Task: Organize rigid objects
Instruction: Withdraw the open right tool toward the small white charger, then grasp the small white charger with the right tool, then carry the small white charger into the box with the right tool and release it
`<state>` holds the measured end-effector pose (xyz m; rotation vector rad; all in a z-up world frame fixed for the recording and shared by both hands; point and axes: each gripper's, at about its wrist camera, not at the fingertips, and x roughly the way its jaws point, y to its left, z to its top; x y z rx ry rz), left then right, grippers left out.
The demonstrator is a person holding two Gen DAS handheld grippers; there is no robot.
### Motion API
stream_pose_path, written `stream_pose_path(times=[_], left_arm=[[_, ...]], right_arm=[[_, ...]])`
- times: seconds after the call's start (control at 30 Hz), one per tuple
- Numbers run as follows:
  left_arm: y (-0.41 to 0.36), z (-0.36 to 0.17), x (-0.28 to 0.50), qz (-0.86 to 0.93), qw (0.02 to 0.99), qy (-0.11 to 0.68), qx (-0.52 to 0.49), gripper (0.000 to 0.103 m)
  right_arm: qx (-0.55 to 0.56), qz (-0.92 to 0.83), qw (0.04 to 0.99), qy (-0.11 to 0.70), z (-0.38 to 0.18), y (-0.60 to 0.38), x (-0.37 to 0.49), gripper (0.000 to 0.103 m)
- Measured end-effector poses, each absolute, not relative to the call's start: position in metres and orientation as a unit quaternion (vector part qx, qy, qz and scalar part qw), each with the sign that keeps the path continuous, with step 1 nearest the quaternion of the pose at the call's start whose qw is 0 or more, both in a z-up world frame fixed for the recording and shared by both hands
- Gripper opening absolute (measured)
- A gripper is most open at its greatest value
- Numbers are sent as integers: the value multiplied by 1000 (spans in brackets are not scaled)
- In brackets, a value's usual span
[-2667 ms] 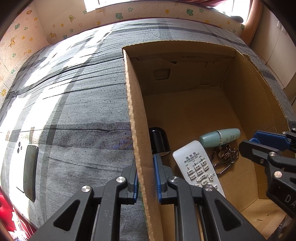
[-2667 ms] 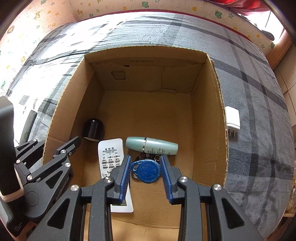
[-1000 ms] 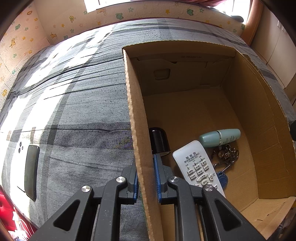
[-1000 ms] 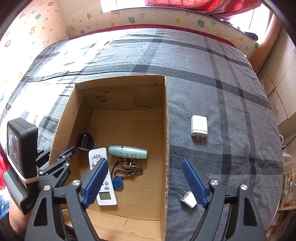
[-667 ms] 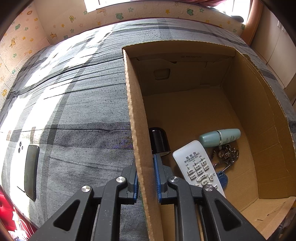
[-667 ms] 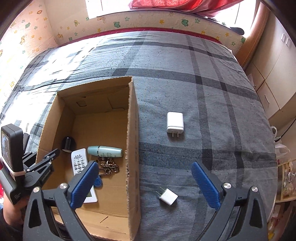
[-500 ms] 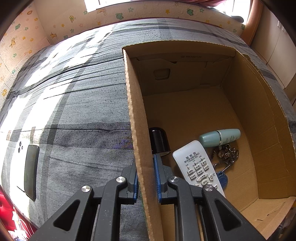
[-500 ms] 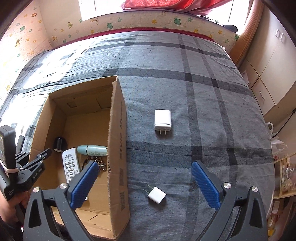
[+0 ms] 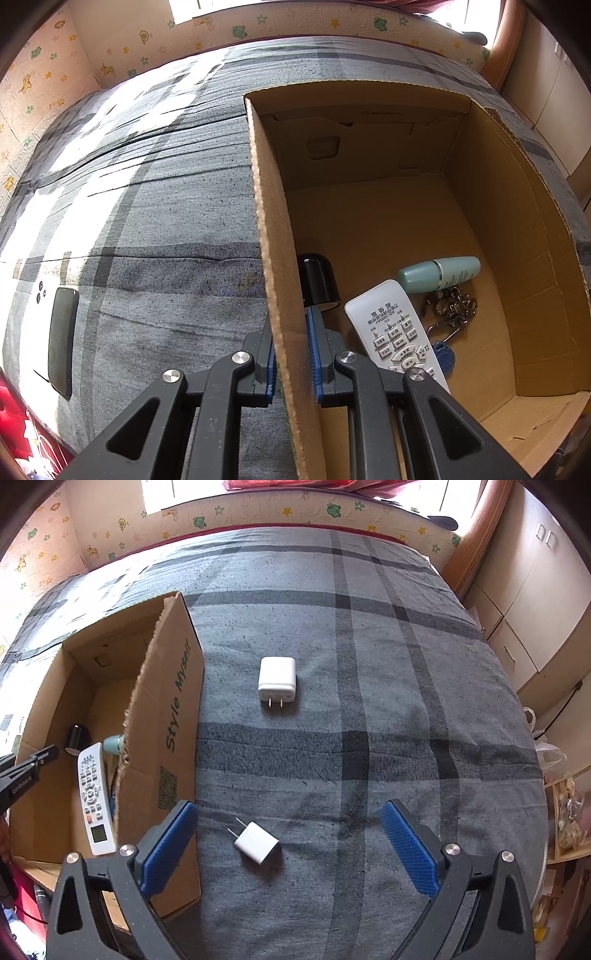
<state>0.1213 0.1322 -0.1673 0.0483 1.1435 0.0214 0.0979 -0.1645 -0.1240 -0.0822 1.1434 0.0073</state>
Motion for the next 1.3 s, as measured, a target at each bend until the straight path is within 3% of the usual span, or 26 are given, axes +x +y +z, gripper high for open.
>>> stream_pose_path(times=[0.27,0.47,0.73,0.83,0.93,0.97,1.3], left_arm=[[130,-167,122,13,840,542,25,15],[130,-167,123,15,839,543,26,15],[130,-167,123,16,839,543,26,15],[131,-167,123,16,839,543,26,15],[131,-167,123,16,839,543,26,15],[131,-167,123,16,839,543,26,15],[130,-166,122,17,839,543,25,15]], right_arm=[[-36,17,824,565,-160,-173,92,99],[-33,36,812,582,-179,-171,95,85],[-44,57,799,598,-198,-162,105,76],[-43,65,792,605,-205,-158,108,67],[-37,75,787,611,-209,-155,109,44],[-36,74,787,612,-210,-155,109,42],[-30,56,797,601,-202,-159,106,41]])
